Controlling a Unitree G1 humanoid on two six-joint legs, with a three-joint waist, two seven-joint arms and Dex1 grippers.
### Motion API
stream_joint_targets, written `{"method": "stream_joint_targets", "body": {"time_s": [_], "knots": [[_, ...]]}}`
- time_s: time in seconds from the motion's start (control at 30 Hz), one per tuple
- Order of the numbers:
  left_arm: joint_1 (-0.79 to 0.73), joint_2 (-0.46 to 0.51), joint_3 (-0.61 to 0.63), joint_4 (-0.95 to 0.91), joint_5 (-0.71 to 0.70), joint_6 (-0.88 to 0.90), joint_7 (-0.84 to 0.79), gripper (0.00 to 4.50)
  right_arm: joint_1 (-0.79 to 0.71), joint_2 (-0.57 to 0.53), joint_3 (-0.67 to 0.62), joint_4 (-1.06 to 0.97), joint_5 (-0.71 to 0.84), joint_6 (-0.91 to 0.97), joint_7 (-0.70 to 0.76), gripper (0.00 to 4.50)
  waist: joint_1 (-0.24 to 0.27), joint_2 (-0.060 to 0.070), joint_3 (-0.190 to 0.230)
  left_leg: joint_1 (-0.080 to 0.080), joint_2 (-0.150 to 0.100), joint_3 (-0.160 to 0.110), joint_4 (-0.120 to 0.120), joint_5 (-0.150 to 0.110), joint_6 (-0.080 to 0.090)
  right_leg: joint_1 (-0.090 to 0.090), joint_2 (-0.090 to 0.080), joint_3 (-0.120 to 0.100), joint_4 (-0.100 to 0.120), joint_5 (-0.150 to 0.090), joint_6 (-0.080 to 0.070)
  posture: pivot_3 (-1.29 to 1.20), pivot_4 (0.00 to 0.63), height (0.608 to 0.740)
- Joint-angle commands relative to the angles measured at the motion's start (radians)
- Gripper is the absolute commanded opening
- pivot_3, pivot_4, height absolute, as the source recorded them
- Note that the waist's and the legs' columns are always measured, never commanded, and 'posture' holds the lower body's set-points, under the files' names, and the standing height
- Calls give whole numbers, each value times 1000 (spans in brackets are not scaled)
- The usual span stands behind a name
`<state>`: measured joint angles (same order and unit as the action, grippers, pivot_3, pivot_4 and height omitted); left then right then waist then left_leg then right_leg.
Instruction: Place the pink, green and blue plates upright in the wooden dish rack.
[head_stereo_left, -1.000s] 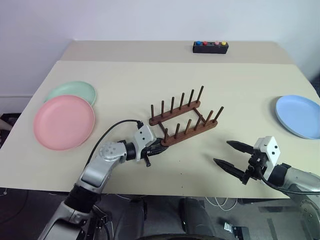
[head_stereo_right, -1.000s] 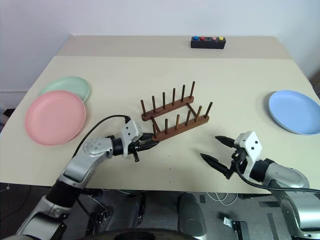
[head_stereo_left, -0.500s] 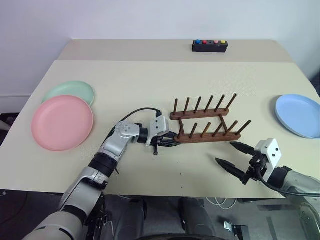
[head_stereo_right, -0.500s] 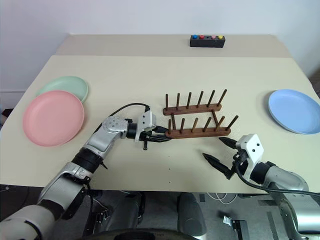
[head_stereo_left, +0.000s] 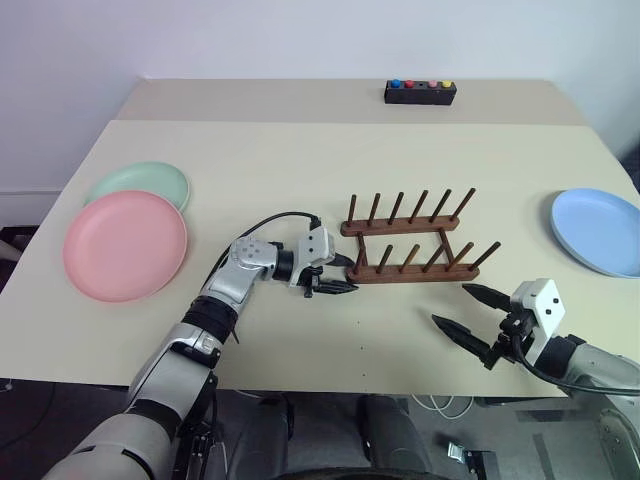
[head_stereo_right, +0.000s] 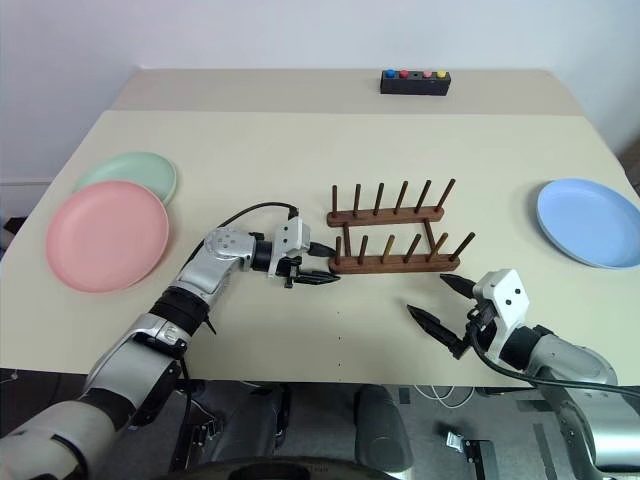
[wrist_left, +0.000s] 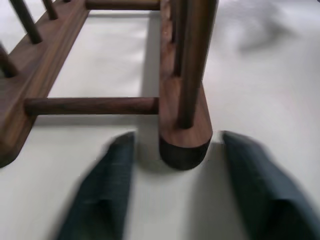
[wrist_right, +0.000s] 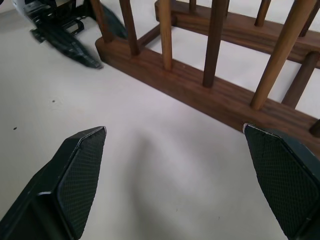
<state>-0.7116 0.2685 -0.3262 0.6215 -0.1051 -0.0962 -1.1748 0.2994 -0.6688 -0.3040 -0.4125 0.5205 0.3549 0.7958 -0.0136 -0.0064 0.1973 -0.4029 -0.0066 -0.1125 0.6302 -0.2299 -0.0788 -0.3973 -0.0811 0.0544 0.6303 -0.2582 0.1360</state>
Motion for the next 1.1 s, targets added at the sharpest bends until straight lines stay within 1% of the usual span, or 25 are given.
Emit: {"method": "stream_joint_targets", "body": {"time_s": [0.03,0.13,0.23,0.27,0.37,0.43,0.47,0.63,0.77,0.9,1.1], "knots": [[21,22,44,-71,-14,13,16,4464,-4,-12,-25,-20,-5,-23,10,4500,0,0,0,0,0,0,0,0,0,0,0,0,0,0,0,0,150,734],[105,85,84,-205,-53,108,17,4464,1,-31,-52,5,-18,-15,10,4500,-3,0,0,0,0,0,0,0,0,0,0,0,0,0,0,0,150,734],[206,141,110,-359,-93,185,16,3510,8,-51,-54,30,-39,-11,16,3617,-4,1,0,1,0,0,-2,0,0,0,0,0,1,0,0,0,150,734],[228,151,107,-398,-99,203,15,3075,6,-54,-50,37,-46,-10,16,3166,-3,1,0,2,0,0,-2,0,0,0,0,0,1,0,0,0,150,734],[271,166,87,-494,-112,258,8,1512,-13,-71,-22,79,-97,-5,-1,1553,6,0,0,1,0,0,1,0,0,1,0,0,1,-2,-3,0,150,734],[283,155,57,-539,-92,275,19,457,-35,-75,0,98,-122,-12,0,504,7,0,0,1,0,0,2,0,0,3,-1,0,0,-2,-4,0,150,734],[283,149,45,-549,-84,280,24,10,-46,-73,5,103,-125,-14,1,23,5,0,0,2,0,0,2,0,0,3,-1,0,0,-2,-4,0,150,734],[271,98,-20,-559,-29,282,81,10,-107,-80,47,145,-205,-12,-32,23,-1,0,0,4,0,0,0,0,0,3,0,0,1,-2,-3,0,150,734],[245,64,-64,-490,66,255,173,10,-169,-73,94,207,-288,-44,-70,23,0,0,0,4,0,0,0,0,0,4,0,0,1,-1,-2,0,150,734],[216,5,-26,-425,82,226,278,10,-235,-61,138,263,-334,-68,-87,23,0,0,0,7,0,0,1,0,0,6,0,0,0,-2,-3,0,150,734],[190,-19,1,-340,110,174,383,10,-301,-49,157,343,-379,-119,-115,23,-1,0,-1,8,0,0,0,0,0,8,0,0,1,0,0,0,150,734]]}}
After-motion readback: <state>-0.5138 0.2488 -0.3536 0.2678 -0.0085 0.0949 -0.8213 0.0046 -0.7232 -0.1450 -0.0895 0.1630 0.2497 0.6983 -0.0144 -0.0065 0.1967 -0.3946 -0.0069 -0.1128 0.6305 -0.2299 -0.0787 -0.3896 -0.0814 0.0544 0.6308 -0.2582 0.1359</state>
